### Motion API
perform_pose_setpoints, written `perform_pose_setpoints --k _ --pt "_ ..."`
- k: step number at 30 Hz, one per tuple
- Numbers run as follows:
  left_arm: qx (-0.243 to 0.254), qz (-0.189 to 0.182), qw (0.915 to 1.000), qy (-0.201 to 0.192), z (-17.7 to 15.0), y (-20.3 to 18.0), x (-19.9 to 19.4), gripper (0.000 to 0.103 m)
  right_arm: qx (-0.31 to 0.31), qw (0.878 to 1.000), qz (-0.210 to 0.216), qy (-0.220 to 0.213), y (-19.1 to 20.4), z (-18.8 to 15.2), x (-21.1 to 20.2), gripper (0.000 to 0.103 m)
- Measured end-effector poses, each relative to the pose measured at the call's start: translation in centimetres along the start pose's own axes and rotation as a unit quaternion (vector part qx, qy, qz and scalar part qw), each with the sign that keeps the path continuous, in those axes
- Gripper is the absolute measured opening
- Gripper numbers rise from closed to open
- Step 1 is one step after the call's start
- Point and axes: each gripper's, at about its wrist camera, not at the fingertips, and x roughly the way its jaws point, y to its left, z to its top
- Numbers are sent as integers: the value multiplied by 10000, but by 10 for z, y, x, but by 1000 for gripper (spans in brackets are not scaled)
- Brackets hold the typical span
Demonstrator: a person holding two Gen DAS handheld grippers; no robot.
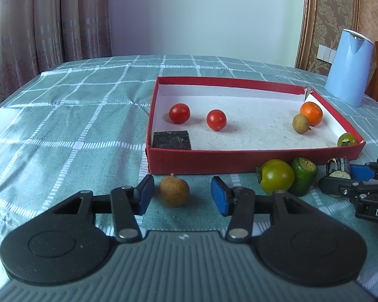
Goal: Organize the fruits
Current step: 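Grasp the brown longan with the left gripper while the right gripper grasps the eggplant slice, then carry the longan and eggplant slice into the tray and open both grippers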
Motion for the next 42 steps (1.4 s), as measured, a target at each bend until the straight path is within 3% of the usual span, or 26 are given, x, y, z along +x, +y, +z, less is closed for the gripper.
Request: perform_pose_setpoints --k 14,29,42 --pt "28 331 9994 -40 -1 -2 -1 23 -69 9999 -90 -13 2 -1 0 40" --pt "442 684 9959 -385 -4 -19 -16 23 -46 9995 -179 -263 2 -2 -9 40" --pt "527 519 9961 -474 -12 -29 -27 23 -6 9981 -226 -579 3 -3 -21 40"
